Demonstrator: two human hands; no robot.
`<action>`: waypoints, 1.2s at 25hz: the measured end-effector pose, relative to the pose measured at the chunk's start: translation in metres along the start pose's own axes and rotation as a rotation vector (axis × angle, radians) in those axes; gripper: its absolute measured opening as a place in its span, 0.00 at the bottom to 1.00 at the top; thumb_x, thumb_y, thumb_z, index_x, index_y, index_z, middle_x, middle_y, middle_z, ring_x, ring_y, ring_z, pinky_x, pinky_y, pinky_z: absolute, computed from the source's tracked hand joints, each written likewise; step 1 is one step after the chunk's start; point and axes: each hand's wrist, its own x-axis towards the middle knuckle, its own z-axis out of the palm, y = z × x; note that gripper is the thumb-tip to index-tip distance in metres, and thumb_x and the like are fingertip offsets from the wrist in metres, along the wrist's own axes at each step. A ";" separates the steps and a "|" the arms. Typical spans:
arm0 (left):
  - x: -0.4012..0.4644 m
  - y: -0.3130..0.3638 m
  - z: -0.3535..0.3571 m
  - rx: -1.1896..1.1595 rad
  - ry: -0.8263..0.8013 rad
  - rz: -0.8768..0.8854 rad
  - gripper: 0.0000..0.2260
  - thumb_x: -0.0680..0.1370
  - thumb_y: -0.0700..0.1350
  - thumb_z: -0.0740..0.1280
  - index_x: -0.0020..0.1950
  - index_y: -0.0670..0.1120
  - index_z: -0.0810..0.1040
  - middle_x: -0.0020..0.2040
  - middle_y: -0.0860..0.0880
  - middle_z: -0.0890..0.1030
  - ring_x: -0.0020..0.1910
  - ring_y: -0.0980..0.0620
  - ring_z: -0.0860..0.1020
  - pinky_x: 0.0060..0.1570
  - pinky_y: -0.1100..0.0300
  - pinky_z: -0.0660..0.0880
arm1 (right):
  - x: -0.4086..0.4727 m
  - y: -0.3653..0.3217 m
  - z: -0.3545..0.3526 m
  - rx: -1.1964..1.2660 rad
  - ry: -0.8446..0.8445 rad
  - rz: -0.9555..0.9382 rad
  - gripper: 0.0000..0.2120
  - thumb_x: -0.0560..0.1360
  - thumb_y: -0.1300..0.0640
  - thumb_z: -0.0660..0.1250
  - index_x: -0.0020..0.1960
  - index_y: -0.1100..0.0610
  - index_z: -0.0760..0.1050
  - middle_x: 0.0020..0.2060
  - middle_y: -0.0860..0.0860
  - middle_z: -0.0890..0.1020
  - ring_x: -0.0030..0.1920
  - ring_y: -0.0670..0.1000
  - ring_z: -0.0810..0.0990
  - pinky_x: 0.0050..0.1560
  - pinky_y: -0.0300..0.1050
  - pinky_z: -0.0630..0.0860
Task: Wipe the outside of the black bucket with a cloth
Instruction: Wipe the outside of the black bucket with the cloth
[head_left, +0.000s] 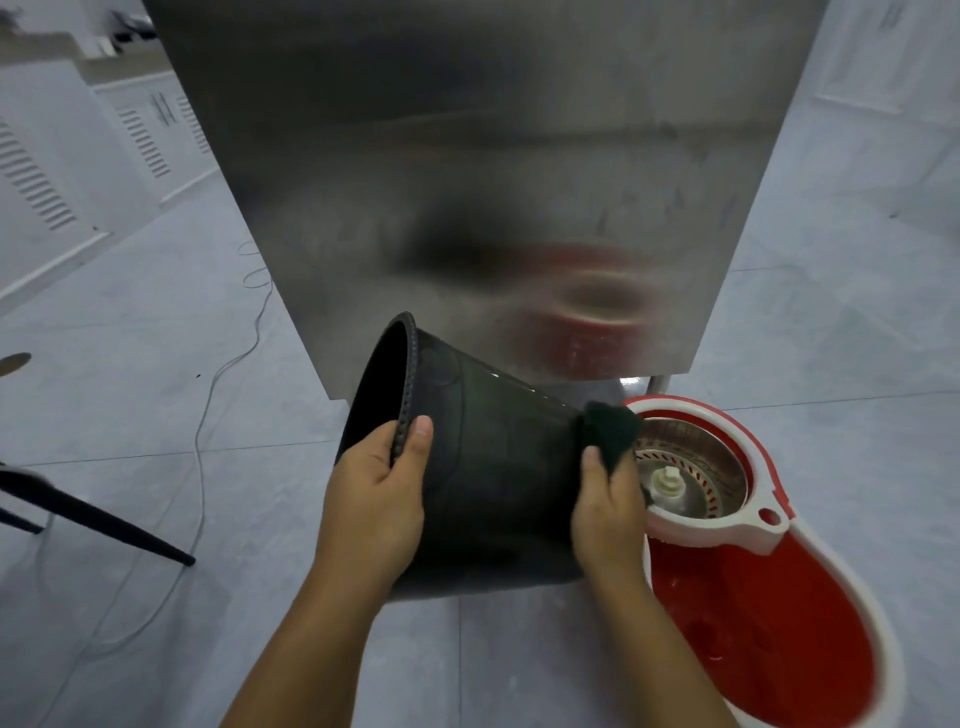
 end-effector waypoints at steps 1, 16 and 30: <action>-0.001 -0.001 -0.004 -0.019 -0.050 0.007 0.12 0.76 0.58 0.58 0.41 0.55 0.77 0.43 0.54 0.82 0.44 0.56 0.79 0.39 0.64 0.74 | 0.004 0.002 -0.009 0.108 0.037 0.147 0.20 0.82 0.46 0.56 0.73 0.48 0.65 0.69 0.52 0.74 0.71 0.57 0.70 0.72 0.56 0.64; -0.006 0.009 -0.007 -0.106 -0.411 -0.058 0.26 0.66 0.70 0.63 0.55 0.56 0.78 0.51 0.54 0.85 0.50 0.55 0.82 0.43 0.65 0.78 | -0.005 0.037 -0.046 0.733 0.250 0.424 0.10 0.80 0.50 0.62 0.57 0.50 0.79 0.58 0.54 0.82 0.62 0.59 0.78 0.57 0.55 0.76; -0.004 0.001 0.026 -0.027 -0.017 -0.061 0.18 0.81 0.56 0.54 0.43 0.47 0.78 0.43 0.46 0.81 0.42 0.52 0.78 0.42 0.56 0.76 | -0.007 0.009 0.001 -0.105 -0.009 -0.397 0.18 0.78 0.47 0.56 0.66 0.47 0.72 0.63 0.50 0.80 0.67 0.52 0.75 0.69 0.62 0.68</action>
